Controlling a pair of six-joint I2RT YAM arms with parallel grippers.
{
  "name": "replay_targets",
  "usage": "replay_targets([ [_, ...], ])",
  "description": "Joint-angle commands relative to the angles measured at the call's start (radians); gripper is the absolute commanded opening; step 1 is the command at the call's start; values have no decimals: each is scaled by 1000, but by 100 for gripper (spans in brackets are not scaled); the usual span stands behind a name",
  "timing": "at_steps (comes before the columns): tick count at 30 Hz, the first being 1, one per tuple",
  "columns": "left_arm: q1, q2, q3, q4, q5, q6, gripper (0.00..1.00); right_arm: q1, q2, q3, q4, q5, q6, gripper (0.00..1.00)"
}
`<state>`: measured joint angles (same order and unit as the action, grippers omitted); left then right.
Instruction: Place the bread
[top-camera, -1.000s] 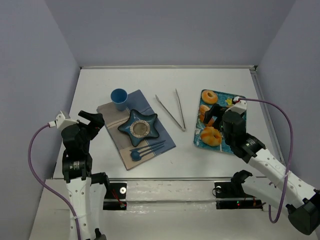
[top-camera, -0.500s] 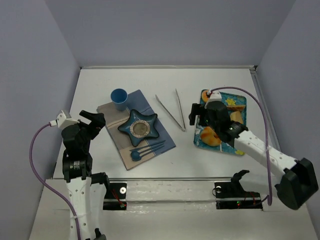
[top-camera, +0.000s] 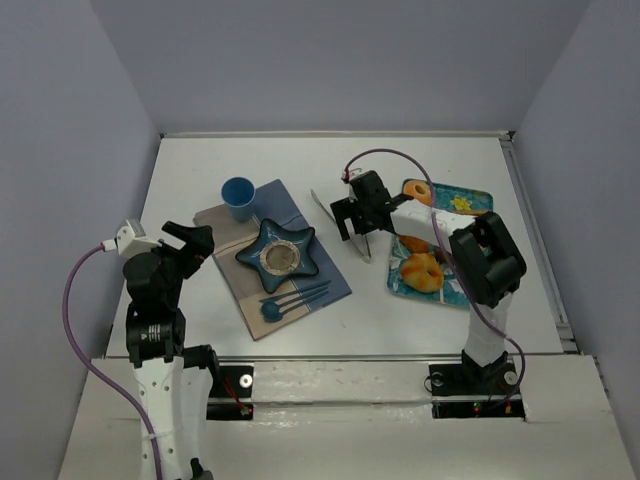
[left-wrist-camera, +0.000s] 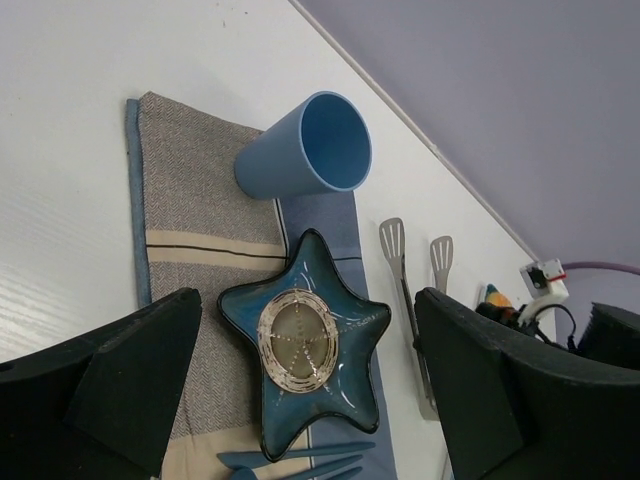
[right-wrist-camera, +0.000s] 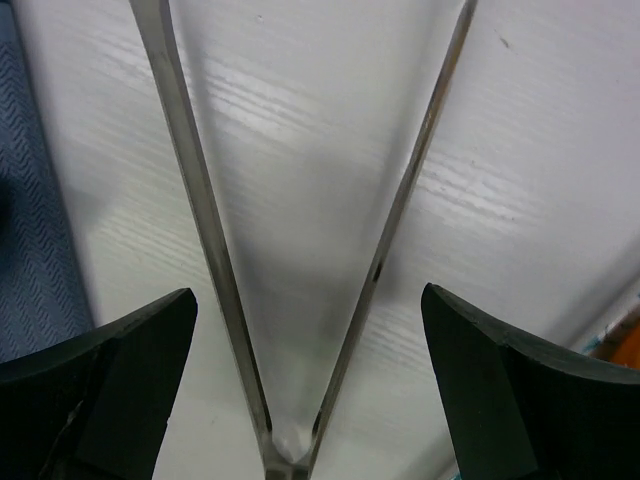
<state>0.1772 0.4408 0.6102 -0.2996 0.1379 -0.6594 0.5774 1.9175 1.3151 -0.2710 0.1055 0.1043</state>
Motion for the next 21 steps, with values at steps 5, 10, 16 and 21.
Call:
replay_targets([
  [5, -2, 1, -7, 48, 43, 23, 99, 6, 178, 222, -77, 79, -34, 100],
  [10, -1, -7, -4, 43, 37, 23, 99, 6, 258, 276, -79, 53, -12, 99],
  [16, -1, -14, -3, 39, 25, 23, 99, 6, 308, 262, -79, 29, 24, 83],
  [21, -1, -14, -1, 37, 17, 20, 99, -4, 249, 220, -77, 60, 23, 56],
])
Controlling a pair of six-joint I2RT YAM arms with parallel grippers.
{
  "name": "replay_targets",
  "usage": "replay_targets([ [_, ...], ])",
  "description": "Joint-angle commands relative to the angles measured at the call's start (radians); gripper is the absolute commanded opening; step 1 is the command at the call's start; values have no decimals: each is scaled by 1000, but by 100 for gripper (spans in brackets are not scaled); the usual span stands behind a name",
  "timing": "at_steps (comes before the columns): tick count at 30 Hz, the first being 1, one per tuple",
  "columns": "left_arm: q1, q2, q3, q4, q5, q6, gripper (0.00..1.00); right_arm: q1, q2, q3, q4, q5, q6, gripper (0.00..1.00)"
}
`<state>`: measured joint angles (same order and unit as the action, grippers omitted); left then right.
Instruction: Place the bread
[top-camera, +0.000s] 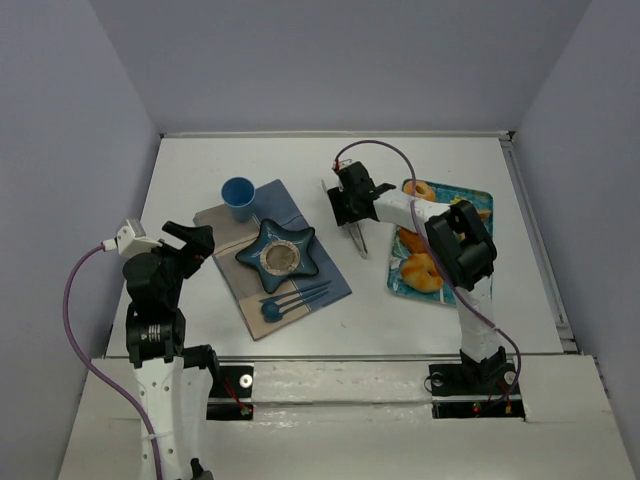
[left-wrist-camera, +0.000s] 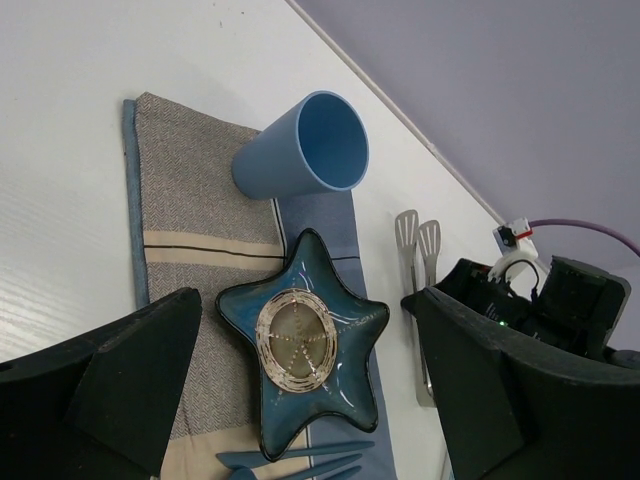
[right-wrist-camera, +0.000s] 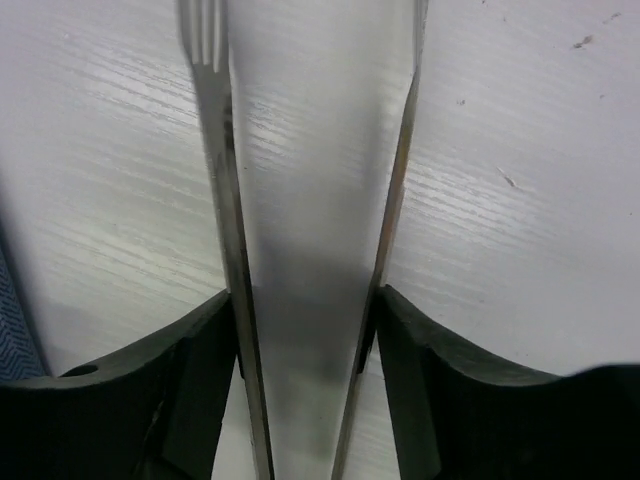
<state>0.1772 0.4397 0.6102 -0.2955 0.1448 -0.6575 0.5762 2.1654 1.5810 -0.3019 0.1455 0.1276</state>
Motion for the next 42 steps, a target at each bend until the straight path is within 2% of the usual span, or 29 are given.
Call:
replay_targets([
  [1, -2, -12, -1, 33, 9, 18, 99, -3, -25, -59, -46, 29, 3, 50],
  [3, -1, -12, 0, 32, 6, 18, 99, -3, -93, -81, -39, 35, 3, 48],
  [6, -2, -12, 0, 32, 4, 18, 99, -3, -327, -159, -6, 37, 32, 45],
  [7, -1, -13, 0, 30, 6, 18, 99, -3, -328, -186, 6, 37, 43, 45],
  [10, -1, -19, -1, 30, 4, 18, 99, -3, -607, -321, 29, 25, 102, 44],
  [12, -1, -24, -1, 32, 9, 18, 99, -3, -726, -438, 27, 16, 135, 44],
  [13, -1, -27, -3, 33, 12, 18, 99, -3, -840, -478, 17, 5, 168, 45],
  [14, -1, -30, -3, 33, 12, 18, 99, -3, -842, -515, 8, -9, 185, 45],
  [15, -1, -30, -4, 36, 15, 18, 99, -3, -948, -580, -6, -17, 201, 46],
  [17, -1, -30, -1, 36, 13, 19, 99, -3, -1047, -636, -55, -26, 266, 48],
  [18, -1, -32, -1, 36, 22, 21, 99, -3, -1128, -657, -71, -14, 289, 49],
  [20, -2, -32, -1, 36, 25, 24, 99, -3, -1182, -679, -149, 18, 316, 50],
  [21, -5, -38, -4, 39, 29, 22, 99, -3, -1216, -655, -233, 101, 343, 51],
  [22, -5, -36, -6, 39, 29, 22, 99, -3, -1220, -624, -317, 133, 352, 51],
  [26, -5, -36, -7, 42, 22, 19, 99, -3, -1225, -604, -404, 209, 375, 54],
  [35, -5, -6, 2, 59, 6, 13, 99, -24, -1124, -541, -470, 160, 307, 60],
  [38, -5, 11, -4, 82, -14, -1, 99, -67, -1073, -494, -486, 140, 262, 65],
  [42, -5, 45, -20, 130, -14, -14, 99, -195, -989, -458, -487, 50, 190, 65],
])
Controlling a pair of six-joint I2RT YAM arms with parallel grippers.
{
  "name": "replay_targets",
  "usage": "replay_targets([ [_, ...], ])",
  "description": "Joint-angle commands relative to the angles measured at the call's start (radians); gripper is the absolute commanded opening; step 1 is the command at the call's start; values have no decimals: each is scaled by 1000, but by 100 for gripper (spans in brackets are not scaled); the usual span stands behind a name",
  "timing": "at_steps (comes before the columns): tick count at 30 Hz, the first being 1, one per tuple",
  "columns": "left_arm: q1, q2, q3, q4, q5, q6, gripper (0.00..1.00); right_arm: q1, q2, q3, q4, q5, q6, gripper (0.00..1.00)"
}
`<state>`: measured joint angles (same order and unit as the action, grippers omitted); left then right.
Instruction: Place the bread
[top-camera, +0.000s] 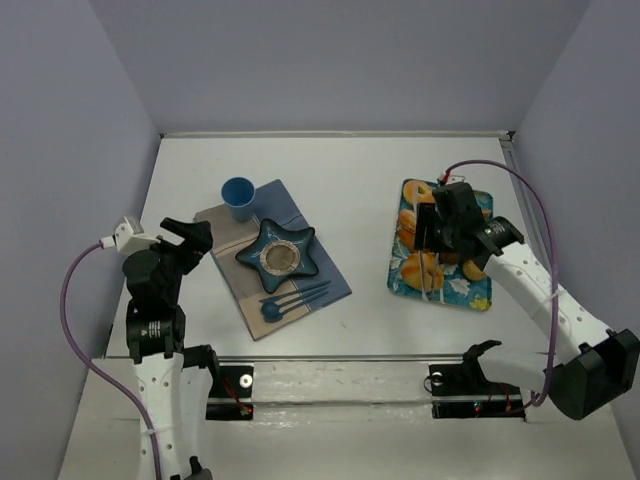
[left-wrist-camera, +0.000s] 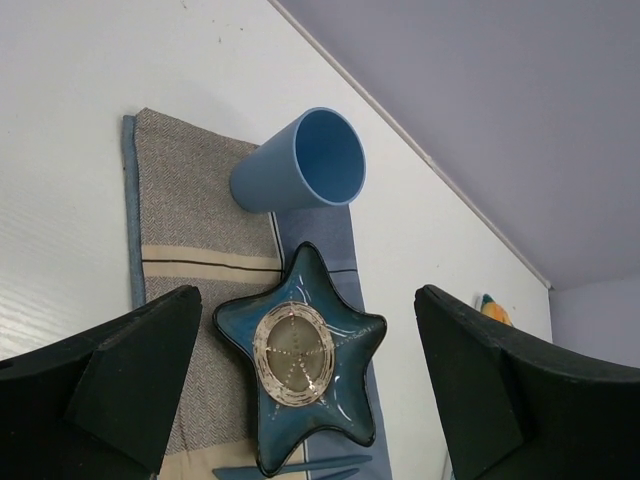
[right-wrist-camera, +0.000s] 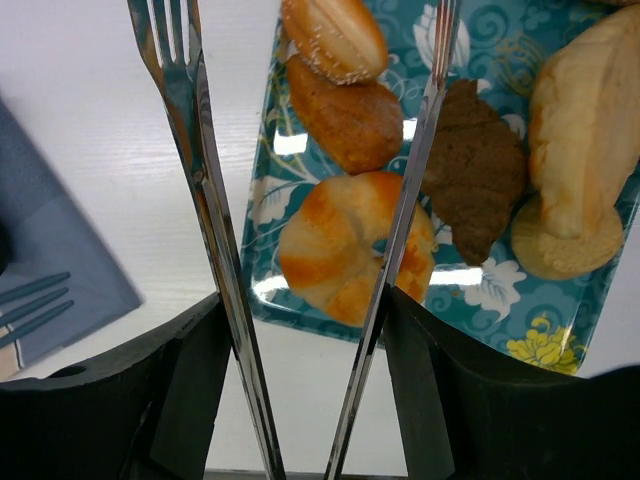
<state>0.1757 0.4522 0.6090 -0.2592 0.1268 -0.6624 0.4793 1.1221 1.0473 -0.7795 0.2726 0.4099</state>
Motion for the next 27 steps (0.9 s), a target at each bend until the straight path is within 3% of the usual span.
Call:
replay_targets([
  [1, -4, 42, -21, 104, 7, -11, 99, -157, 71, 79, -9, -101, -109, 65],
  [7, -2, 123, -25, 176, 28, -25, 99, -188, 174, 74, 37, -323, -236, 65],
  [20, -2, 168, -45, 252, 30, -25, 99, -237, 344, 74, 36, -332, -272, 66],
  [27, -2, 160, -54, 253, 8, -26, 99, -237, 337, 42, 84, -407, -252, 67],
])
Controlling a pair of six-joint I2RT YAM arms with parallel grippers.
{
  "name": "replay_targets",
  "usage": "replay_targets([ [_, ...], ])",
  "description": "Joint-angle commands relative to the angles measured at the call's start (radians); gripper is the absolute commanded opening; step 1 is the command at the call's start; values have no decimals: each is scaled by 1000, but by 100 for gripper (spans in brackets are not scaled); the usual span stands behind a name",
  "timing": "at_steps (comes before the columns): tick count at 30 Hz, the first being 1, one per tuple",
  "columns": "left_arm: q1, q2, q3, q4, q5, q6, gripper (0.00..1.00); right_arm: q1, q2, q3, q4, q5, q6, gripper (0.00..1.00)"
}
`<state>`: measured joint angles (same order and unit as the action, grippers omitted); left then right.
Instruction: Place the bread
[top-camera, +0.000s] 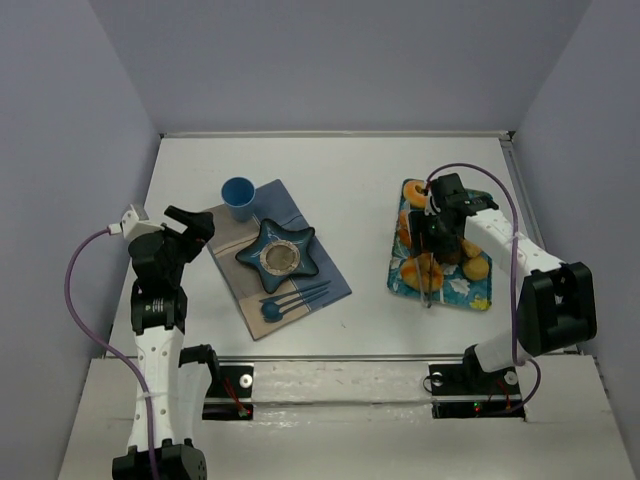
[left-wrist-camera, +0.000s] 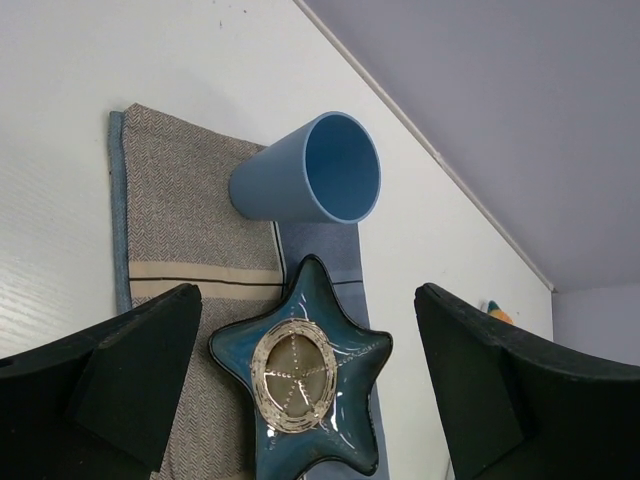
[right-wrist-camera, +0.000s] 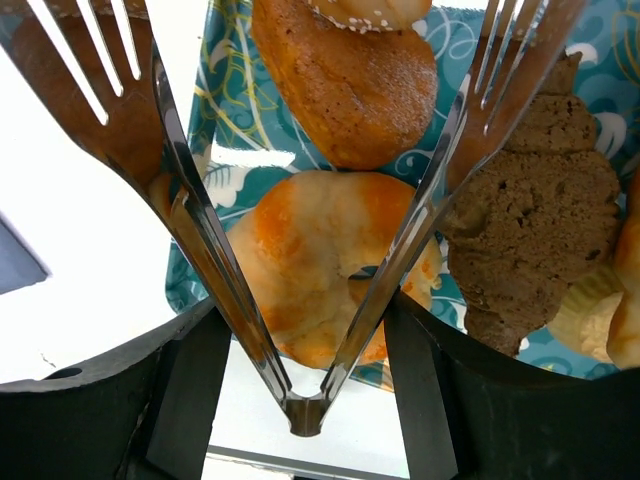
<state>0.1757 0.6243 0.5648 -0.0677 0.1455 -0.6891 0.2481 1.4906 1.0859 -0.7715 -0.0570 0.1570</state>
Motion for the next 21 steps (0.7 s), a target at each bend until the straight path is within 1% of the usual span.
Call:
replay_targets([
  [1, -2, -12, -8, 60, -11, 0, 99, -6, -32, 3, 80, -83, 0, 67],
  [5, -2, -9, -8, 60, -6, 0, 99, -6, 17, 18, 61, -21, 6, 67],
  [13, -2, -6, -11, 60, -12, 0, 99, -6, 115, 91, 32, 40, 24, 72],
  [17, -2, -6, -13, 60, -15, 0, 99, -6, 160, 117, 26, 46, 27, 72],
  [19, -2, -6, -13, 60, -17, 0, 99, -6, 172, 121, 25, 48, 33, 67],
  [20, -4, -6, -13, 60, -18, 0, 99, -6, 174, 123, 24, 49, 35, 62],
  [21, -2, -6, -13, 62, -20, 0, 99, -6, 172, 124, 23, 52, 41, 54],
])
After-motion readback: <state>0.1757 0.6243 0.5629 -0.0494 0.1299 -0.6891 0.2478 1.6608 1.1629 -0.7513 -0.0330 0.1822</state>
